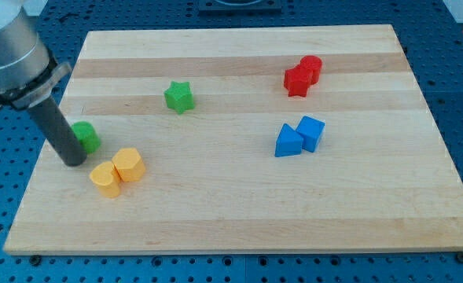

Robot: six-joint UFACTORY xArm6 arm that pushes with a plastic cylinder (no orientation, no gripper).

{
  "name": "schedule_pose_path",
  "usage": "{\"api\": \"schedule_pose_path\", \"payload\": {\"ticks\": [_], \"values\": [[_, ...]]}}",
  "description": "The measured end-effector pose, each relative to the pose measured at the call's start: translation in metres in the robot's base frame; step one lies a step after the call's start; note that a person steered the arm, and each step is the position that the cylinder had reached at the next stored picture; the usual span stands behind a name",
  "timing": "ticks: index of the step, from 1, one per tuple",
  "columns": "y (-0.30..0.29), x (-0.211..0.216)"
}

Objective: Push the green circle closer to the green star

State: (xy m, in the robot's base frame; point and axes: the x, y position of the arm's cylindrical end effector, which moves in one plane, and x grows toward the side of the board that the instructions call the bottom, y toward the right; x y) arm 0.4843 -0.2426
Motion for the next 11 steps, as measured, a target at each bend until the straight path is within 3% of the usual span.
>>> {"api": "schedule_pose_path", "payload": {"ticks": [2, 6, 9, 11], "values": [[-0.034, -0.014], [0.038, -0.024], [0.11, -0.06], [0.107, -0.06]]}}
